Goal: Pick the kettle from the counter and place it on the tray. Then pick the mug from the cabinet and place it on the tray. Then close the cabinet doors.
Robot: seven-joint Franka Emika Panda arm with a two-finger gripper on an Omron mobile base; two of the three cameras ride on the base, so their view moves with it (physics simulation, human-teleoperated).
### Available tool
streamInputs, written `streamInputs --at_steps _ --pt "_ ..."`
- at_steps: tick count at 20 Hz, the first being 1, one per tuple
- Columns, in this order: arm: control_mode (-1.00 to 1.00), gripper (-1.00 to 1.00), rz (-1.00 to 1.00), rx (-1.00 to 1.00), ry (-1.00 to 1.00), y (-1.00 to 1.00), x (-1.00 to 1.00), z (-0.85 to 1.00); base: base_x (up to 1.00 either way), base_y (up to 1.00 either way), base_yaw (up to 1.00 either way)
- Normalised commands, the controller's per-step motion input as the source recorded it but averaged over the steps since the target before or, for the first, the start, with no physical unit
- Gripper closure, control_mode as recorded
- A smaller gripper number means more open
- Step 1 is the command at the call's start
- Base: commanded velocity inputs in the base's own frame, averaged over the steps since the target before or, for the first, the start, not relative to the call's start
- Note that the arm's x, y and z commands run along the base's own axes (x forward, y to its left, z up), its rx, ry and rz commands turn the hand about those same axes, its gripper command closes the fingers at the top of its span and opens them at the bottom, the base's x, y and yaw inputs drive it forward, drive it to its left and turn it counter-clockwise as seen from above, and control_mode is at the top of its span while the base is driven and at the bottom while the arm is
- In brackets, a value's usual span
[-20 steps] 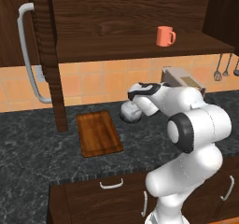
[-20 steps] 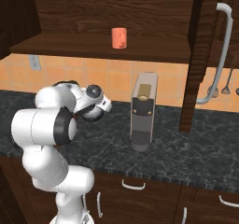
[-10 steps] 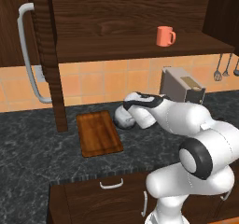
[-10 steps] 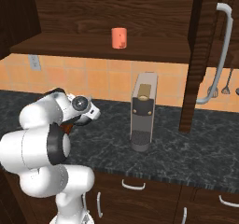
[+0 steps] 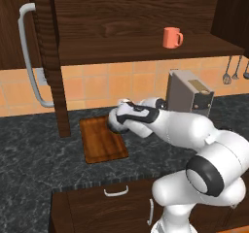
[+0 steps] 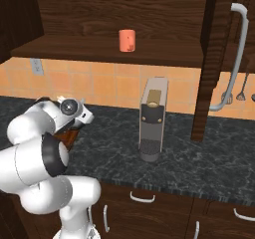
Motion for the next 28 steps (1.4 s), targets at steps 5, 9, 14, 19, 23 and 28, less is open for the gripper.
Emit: streamInputs --at_steps 5,9,14,19,23,28 --pt "-1.00 1.00 0.00 -0.09 0.08 0.61 0.45 -0.01 0.00 0.00 0.00" --pt "-1.00 1.00 0.00 -0.15 0.00 0.62 0.47 -0.18 0.00 0.00 0.00" --pt "-1.00 1.00 0.00 -0.06 0.00 0.45 0.32 -0.15 0.00 0.00 0.00" --pt "-1.00 1.00 0.00 0.02 0.06 0.37 0.28 0.02 0.00 0.00 0.00" --pt "-1.00 1.00 0.00 0.03 0.15 0.27 0.16 0.00 0.00 0.00 0.00" --pt "-1.00 1.00 0.00 0.00 0.12 0.19 0.32 0.00 0.00 0.00 0.00"
